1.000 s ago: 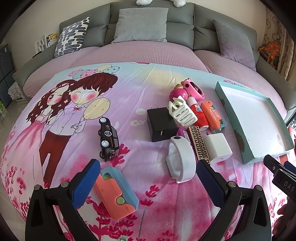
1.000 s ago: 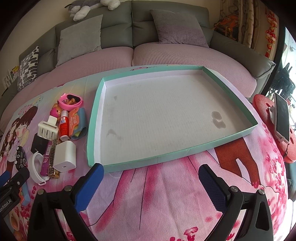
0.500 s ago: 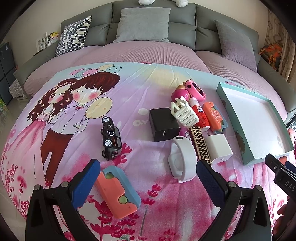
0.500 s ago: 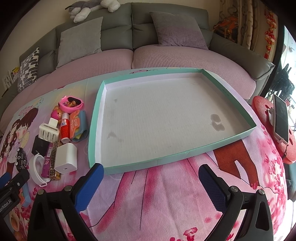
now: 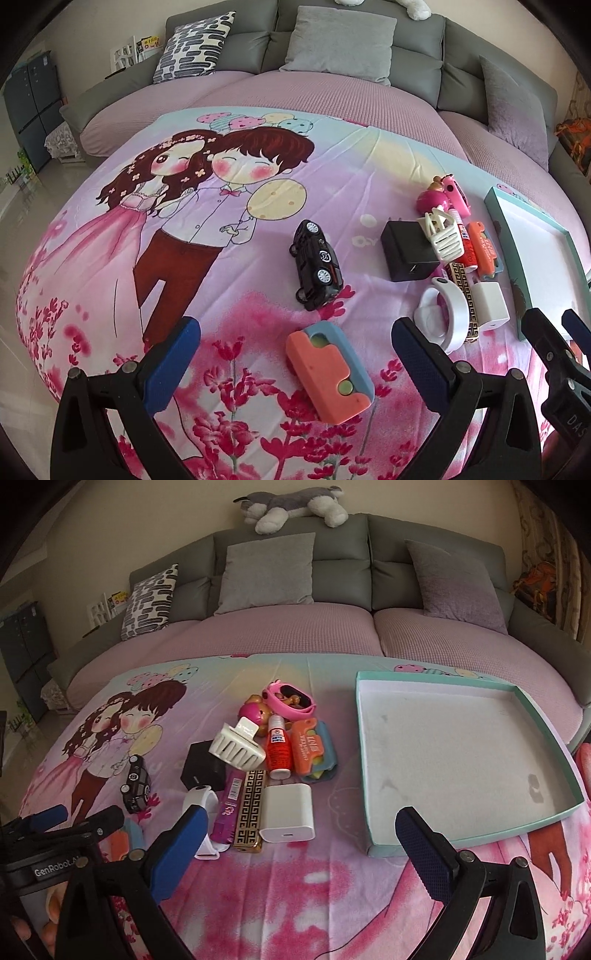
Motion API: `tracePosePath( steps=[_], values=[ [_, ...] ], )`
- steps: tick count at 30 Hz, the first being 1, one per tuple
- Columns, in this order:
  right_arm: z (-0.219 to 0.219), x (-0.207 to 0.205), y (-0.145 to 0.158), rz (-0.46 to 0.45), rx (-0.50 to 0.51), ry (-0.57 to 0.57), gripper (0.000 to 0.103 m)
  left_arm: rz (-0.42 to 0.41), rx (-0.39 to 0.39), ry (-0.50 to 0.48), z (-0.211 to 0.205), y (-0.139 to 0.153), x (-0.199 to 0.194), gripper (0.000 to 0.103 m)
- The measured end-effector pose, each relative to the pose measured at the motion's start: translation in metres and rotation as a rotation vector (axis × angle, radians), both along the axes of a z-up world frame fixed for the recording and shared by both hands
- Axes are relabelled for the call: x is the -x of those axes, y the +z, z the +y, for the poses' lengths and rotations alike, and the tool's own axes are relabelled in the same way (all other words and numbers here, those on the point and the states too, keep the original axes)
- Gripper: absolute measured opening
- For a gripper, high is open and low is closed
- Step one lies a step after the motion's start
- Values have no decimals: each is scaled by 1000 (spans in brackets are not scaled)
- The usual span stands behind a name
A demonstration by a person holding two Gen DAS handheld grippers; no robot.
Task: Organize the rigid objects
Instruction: 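Grasp the orange-and-blue toy with the left tool while the right tool grasps the white band, then carry the orange toy with the left tool while the right tool carries the white band over the tray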
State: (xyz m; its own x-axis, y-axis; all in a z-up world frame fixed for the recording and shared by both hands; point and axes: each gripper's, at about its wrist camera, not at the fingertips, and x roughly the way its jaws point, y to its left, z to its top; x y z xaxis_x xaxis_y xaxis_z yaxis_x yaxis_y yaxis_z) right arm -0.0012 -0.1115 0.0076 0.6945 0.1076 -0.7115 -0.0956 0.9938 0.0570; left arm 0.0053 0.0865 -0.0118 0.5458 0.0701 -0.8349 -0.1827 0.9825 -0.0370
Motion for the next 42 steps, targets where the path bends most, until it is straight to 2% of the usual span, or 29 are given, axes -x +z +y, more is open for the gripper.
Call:
tracePosePath(
  steps=[8, 15, 16, 18, 22, 24, 26, 29, 31, 39, 42],
  values=[
    [24, -16, -9, 37, -78, 47, 84, 67, 32, -56, 1, -20, -4, 103],
    [45, -24, -20, 76, -83, 94, 71, 104, 59, -103, -4, -32, -7, 98],
    [47, -24, -22, 81, -80, 101, 68, 112, 60, -108, -5, -34, -8, 96],
    [51, -25, -25, 89, -75, 109, 62, 125, 59, -113, -5, -38, -8, 84],
    [55, -26, -30, 105, -72, 113, 44, 123, 60, -131, -7, -38, -7, 79],
    [57, -26, -31, 110, -68, 119, 40, 118, 75, -149, -8, -37, -7, 68],
    [59, -25, -32, 111, -64, 127, 37, 113, 81, -164, -10, -36, -7, 61],
    [61, -25, -35, 121, -61, 135, 30, 112, 69, -174, -11, -35, -7, 61],
    [61, -27, -38, 134, -62, 131, 22, 110, 67, -176, -11, -35, -7, 59],
    [52, -23, -27, 100, -129, 115, 20, 93, 95, -182, -9, -31, -7, 47],
    [48, -19, -18, 70, -150, 108, 20, 87, 98, -184, -8, -28, -6, 47]
  ],
)
